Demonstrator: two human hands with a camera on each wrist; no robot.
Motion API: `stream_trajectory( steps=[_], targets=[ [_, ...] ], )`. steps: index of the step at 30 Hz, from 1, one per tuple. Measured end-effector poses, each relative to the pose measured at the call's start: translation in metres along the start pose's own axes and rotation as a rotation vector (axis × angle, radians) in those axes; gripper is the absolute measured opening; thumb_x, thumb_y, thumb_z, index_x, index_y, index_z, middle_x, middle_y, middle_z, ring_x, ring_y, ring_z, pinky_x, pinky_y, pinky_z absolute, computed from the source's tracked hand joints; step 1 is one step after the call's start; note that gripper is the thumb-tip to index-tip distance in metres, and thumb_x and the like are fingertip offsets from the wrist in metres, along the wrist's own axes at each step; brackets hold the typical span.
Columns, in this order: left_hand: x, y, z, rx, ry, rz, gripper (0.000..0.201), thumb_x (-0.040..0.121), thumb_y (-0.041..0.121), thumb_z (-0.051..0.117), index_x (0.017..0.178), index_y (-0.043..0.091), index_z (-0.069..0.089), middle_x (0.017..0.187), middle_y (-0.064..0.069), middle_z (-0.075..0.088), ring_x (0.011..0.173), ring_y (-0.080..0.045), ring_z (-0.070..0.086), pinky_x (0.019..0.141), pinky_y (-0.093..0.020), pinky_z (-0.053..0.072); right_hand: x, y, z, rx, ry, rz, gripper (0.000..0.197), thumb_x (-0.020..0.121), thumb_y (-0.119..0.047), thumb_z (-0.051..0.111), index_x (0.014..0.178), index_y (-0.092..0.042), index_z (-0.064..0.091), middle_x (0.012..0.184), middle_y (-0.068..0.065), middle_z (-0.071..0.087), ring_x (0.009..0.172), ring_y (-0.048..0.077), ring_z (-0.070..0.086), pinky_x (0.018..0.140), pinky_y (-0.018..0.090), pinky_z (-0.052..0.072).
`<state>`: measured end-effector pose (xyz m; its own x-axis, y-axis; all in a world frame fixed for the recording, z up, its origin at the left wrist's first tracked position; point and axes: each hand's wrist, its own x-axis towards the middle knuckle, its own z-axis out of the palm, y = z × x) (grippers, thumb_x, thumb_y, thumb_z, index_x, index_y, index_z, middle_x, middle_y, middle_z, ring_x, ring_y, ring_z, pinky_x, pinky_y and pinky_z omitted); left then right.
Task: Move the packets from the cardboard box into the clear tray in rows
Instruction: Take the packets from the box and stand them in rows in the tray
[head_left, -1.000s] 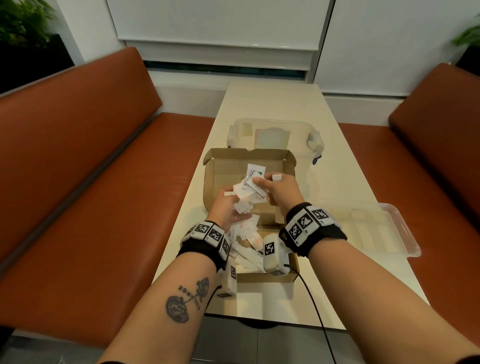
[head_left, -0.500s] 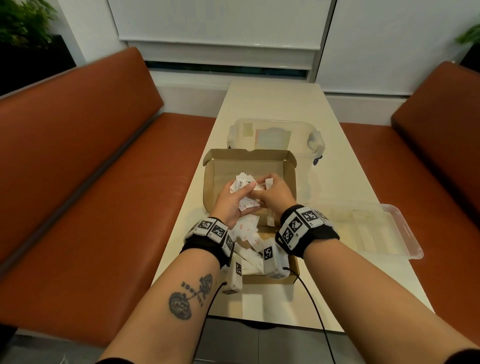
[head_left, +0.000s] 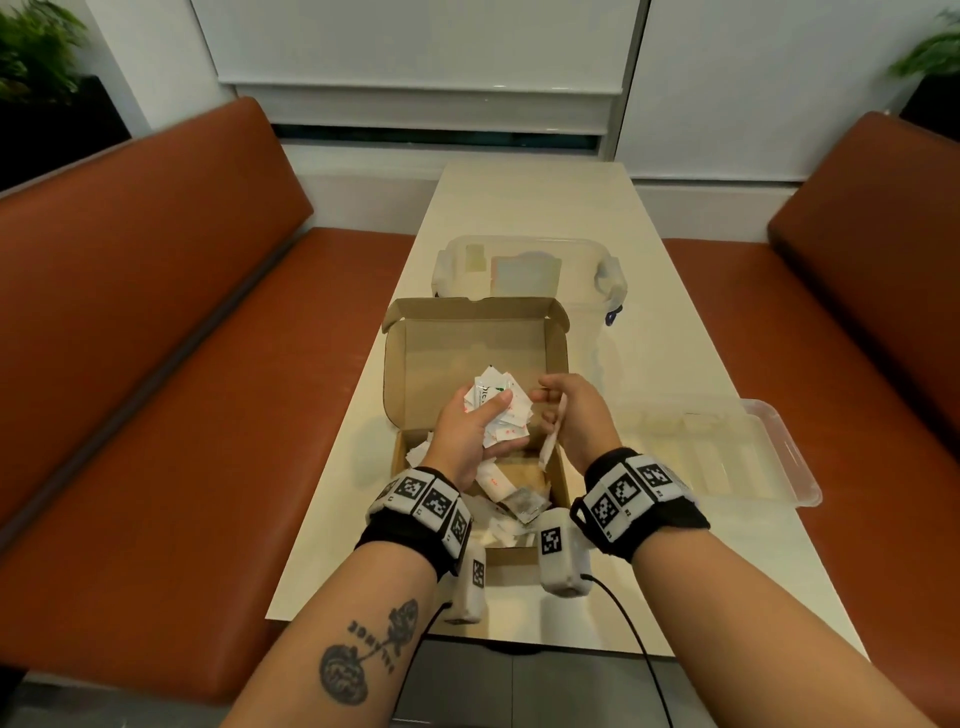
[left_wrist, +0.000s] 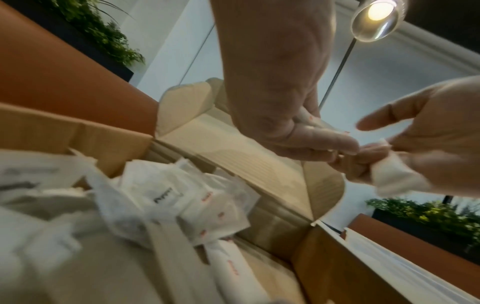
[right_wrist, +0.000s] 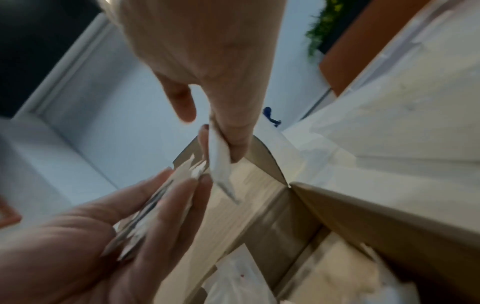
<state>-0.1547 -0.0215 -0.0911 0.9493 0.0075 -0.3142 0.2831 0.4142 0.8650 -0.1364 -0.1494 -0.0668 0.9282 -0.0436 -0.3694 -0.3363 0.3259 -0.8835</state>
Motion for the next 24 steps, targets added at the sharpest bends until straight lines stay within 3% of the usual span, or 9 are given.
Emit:
stream_trajectory(
  steps=[2, 7, 10, 12, 16, 20, 22, 24],
  targets=[
    [-0.002, -0.002, 0.009, 0.016, 0.015, 0.009, 0.026, 0.091, 0.011, 0.062, 0.116, 0.012, 0.053, 0.111, -0.017, 0.065, 0.085, -0.024, 0.07, 0.061, -0.038, 0.061, -0.003, -0.005, -0.007, 0.169, -0.012, 0.047, 0.016, 0.089, -0.006, 0.037, 0.089, -0.003, 0.053, 0.074, 0.011, 0.052, 0.041, 0.011, 0.034, 0.035, 0.017, 0.033],
    [-0.005, -0.005, 0.027, 0.075, 0.052, 0.031, 0.032, 0.091, 0.012, 0.062, 0.12, 0.014, 0.051, 0.115, -0.017, 0.064, 0.085, -0.026, 0.069, 0.06, -0.04, 0.061, -0.01, -0.018, -0.027, 0.157, -0.035, -0.013, 0.028, 0.098, -0.009, 0.027, 0.117, -0.001, 0.046, 0.08, 0.019, 0.061, 0.051, 0.018, 0.053, 0.046, 0.023, 0.05],
    [-0.007, -0.008, 0.039, 0.11, 0.067, 0.046, 0.03, 0.091, 0.011, 0.062, 0.117, 0.017, 0.05, 0.115, -0.014, 0.063, 0.088, -0.027, 0.069, 0.055, -0.037, 0.06, -0.011, -0.024, -0.038, 0.067, -0.035, -0.006, 0.035, 0.101, -0.029, 0.032, 0.122, -0.007, 0.048, 0.079, 0.017, 0.064, 0.042, 0.013, 0.041, 0.041, 0.021, 0.037],
    [-0.009, -0.011, 0.048, 0.157, 0.068, 0.054, 0.031, 0.09, 0.011, 0.064, 0.117, 0.018, 0.05, 0.114, -0.012, 0.062, 0.092, -0.028, 0.068, 0.056, -0.039, 0.06, -0.011, -0.027, -0.044, 0.145, -0.08, 0.055, 0.045, 0.1, -0.038, 0.029, 0.12, -0.003, 0.05, 0.08, 0.02, 0.064, 0.046, 0.013, 0.033, 0.043, 0.021, 0.029],
    [-0.011, -0.017, 0.061, 0.208, 0.066, 0.063, 0.035, 0.09, 0.011, 0.064, 0.121, 0.011, 0.051, 0.112, -0.016, 0.061, 0.095, -0.032, 0.066, 0.056, -0.04, 0.06, -0.011, -0.032, -0.048, 0.251, -0.114, 0.106, 0.04, 0.089, -0.013, 0.03, 0.115, 0.008, 0.051, 0.084, 0.027, 0.065, 0.052, 0.015, 0.032, 0.051, 0.022, 0.03],
    [-0.009, -0.02, 0.065, 0.216, 0.106, 0.064, 0.034, 0.089, 0.012, 0.065, 0.121, 0.013, 0.052, 0.113, -0.015, 0.061, 0.094, -0.031, 0.066, 0.057, -0.04, 0.06, -0.009, -0.033, -0.051, 0.126, -0.12, 0.084, 0.036, 0.084, 0.005, 0.034, 0.118, 0.009, 0.047, 0.098, 0.027, 0.063, 0.056, 0.014, 0.041, 0.055, 0.021, 0.036],
    [-0.007, -0.022, 0.063, 0.219, 0.126, 0.066, 0.034, 0.09, 0.011, 0.064, 0.121, 0.012, 0.052, 0.115, -0.016, 0.061, 0.095, -0.032, 0.066, 0.059, -0.041, 0.06, -0.006, -0.033, -0.054, 0.014, -0.137, 0.038, 0.04, 0.084, 0.014, 0.036, 0.122, 0.01, 0.046, 0.107, 0.03, 0.059, 0.067, 0.017, 0.052, 0.066, 0.024, 0.046],
    [-0.005, -0.024, 0.062, 0.223, 0.145, 0.066, 0.038, 0.089, 0.01, 0.065, 0.124, 0.01, 0.05, 0.118, -0.018, 0.059, 0.1, -0.035, 0.064, 0.061, -0.043, 0.06, -0.001, -0.033, -0.059, -0.035, -0.158, 0.023, 0.043, 0.086, 0.018, 0.035, 0.128, 0.009, 0.041, 0.108, 0.023, 0.057, 0.083, 0.021, 0.059, 0.082, 0.03, 0.05]
  ],
)
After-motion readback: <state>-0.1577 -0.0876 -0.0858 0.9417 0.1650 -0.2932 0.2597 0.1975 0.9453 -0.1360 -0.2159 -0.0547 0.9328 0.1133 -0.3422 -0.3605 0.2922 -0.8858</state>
